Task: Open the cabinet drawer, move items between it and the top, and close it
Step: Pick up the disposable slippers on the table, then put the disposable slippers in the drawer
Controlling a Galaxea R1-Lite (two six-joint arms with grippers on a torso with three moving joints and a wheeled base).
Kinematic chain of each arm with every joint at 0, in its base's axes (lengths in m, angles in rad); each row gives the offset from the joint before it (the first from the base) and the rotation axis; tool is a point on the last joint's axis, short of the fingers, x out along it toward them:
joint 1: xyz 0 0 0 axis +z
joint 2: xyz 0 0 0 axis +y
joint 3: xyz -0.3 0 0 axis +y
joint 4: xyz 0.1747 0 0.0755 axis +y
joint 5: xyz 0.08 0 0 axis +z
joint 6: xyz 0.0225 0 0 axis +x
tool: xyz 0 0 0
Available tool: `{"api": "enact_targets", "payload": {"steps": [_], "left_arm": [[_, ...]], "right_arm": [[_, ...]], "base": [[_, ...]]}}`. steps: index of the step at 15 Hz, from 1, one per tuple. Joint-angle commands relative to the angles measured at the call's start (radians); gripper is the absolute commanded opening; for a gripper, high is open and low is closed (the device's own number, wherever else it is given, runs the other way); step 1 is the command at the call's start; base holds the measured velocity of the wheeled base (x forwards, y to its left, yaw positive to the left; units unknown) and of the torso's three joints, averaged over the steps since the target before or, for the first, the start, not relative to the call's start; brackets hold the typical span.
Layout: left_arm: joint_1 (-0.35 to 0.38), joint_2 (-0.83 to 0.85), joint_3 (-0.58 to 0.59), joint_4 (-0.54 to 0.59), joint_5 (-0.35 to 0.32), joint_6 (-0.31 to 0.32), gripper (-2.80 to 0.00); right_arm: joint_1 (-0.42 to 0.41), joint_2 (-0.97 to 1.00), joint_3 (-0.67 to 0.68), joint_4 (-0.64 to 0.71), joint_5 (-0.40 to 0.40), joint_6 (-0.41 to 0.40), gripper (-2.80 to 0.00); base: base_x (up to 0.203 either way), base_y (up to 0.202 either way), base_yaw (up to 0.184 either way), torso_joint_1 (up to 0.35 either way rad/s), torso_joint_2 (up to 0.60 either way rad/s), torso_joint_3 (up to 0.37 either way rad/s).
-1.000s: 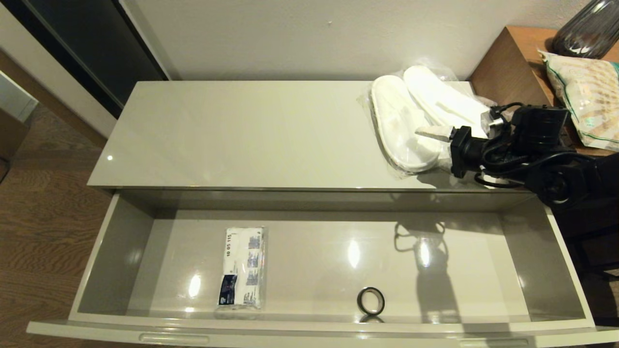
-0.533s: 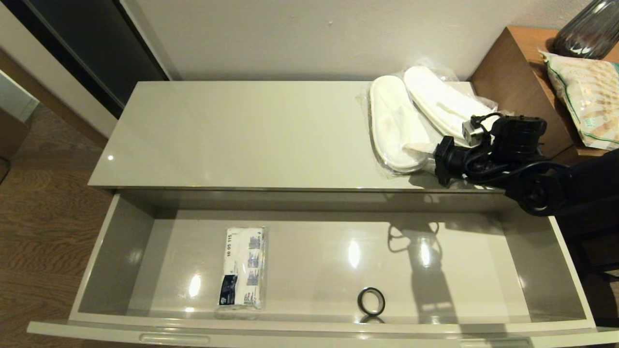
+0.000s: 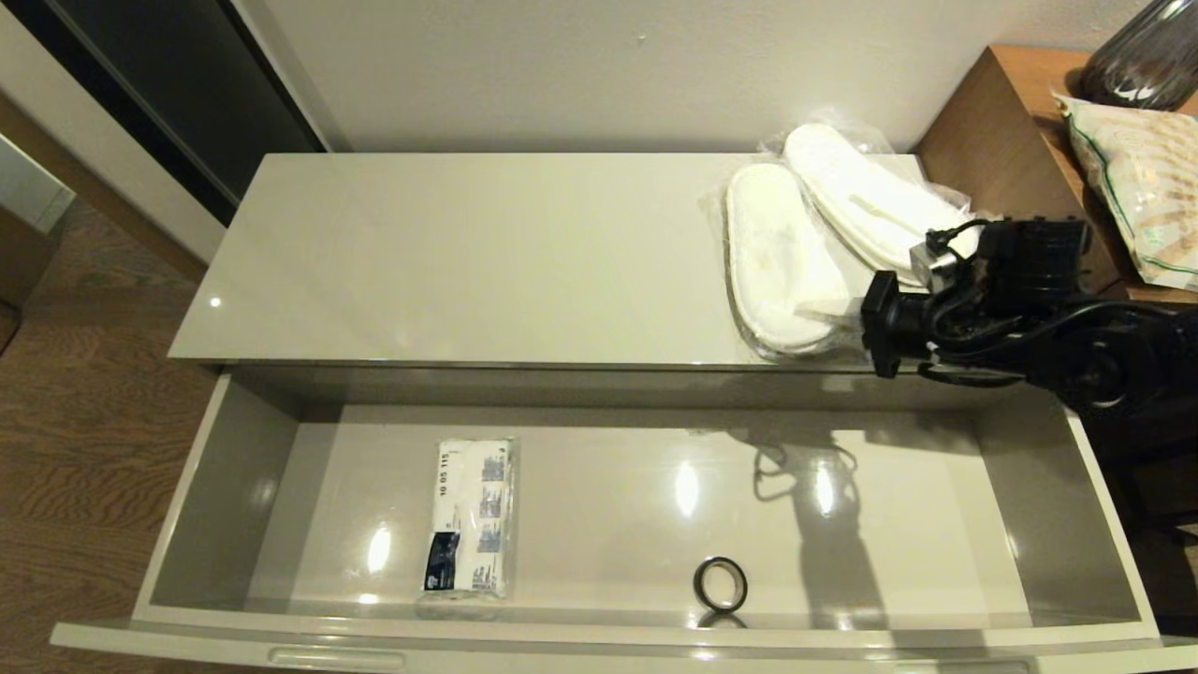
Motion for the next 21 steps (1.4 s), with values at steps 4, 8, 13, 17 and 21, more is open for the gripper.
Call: {"api": "enact_targets", "payload": {"steps": [4, 8, 13, 17, 21], "left_arm": [[0.000, 0.000, 0.000, 0.000, 0.000, -0.001, -2.80], [0.000, 0.000, 0.000, 0.000, 0.000, -0.001, -2.80], [0.000, 0.000, 0.000, 0.000, 0.000, -0.001, -2.80], [0.000, 0.000, 0.000, 0.000, 0.000, -0.001, -2.80], [0.000, 0.000, 0.000, 0.000, -0.001, -0.001, -2.80]], "right_arm": [[0.076, -0.445, -0.029, 0.501, 0.008, -0.071, -2.80], [0.274, -0.652, -0.180, 1.111, -0.037, -0.190, -2.80], [0.319, -0.732, -0.068, 1.251, -0.109, -0.205, -2.80], [0.318, -0.654, 0.074, 1.221, -0.109, -0.302, -2.80], [0.317, -0.487, 0.169, 1.133, -0.074, -0.479, -2.80]], "base": [[0.000, 0.000, 0.000, 0.000, 0.00, 0.000], [0.000, 0.000, 0.000, 0.000, 0.00, 0.000], [0.000, 0.000, 0.000, 0.000, 0.00, 0.000], [0.000, 0.000, 0.000, 0.000, 0.00, 0.000], [0.000, 0.000, 0.000, 0.000, 0.00, 0.000]]}}
